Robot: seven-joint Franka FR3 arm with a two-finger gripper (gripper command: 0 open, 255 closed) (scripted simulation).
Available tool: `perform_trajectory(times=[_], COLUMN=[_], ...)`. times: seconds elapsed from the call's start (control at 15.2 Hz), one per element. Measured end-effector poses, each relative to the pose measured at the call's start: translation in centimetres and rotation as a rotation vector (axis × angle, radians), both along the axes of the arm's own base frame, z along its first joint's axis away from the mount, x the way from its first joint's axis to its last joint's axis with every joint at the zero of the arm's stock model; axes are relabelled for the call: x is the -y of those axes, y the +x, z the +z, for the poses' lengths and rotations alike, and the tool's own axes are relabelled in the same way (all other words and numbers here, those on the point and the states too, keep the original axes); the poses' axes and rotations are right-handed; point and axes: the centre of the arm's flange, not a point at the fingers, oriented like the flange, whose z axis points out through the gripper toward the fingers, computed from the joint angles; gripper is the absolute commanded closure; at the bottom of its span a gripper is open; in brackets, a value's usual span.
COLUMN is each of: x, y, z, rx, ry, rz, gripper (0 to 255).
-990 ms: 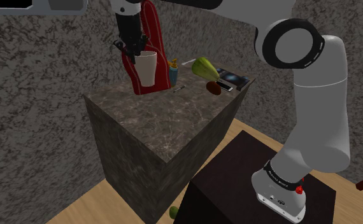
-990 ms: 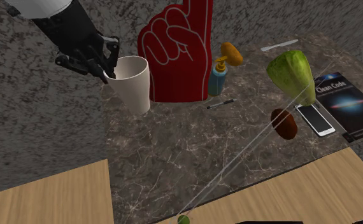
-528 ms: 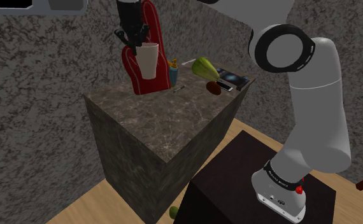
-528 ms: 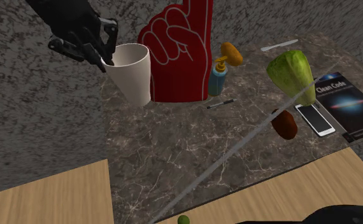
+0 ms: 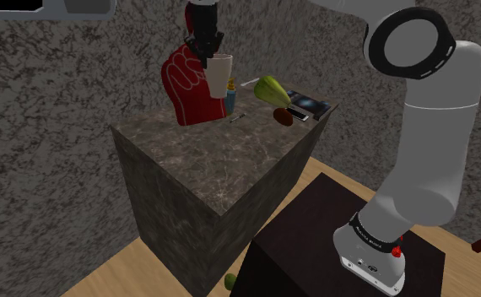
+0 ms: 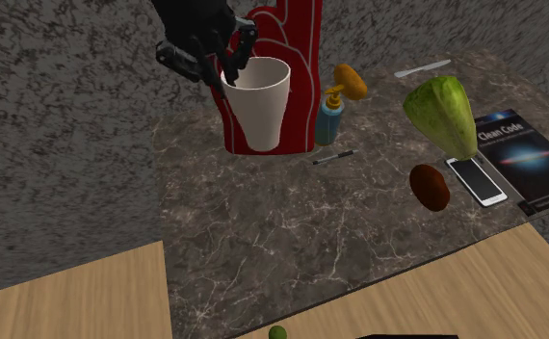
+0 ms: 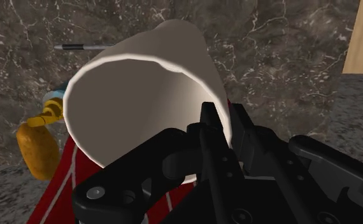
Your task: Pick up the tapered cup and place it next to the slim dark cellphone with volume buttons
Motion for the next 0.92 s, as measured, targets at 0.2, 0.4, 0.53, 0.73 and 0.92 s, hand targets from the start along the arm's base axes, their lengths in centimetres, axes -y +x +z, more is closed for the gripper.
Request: perform_trajectory(times=[0.2, 0.4, 0.53, 0.73, 0.92], x=[4.3, 8.0, 10.4, 14.8, 18.8], y=[0.1, 0.4, 0.4, 0.6, 0.7], z=[0.5, 0.1, 0.4, 0.1, 0.2], rx=[0.000, 0.000, 0.000, -0.001, 0.000], ry=[0.000, 0.000, 0.000, 0.000, 0.000], rz=[0.000, 0.000, 0.000, -0.001, -0.001], gripper=[255, 255, 255, 255, 255])
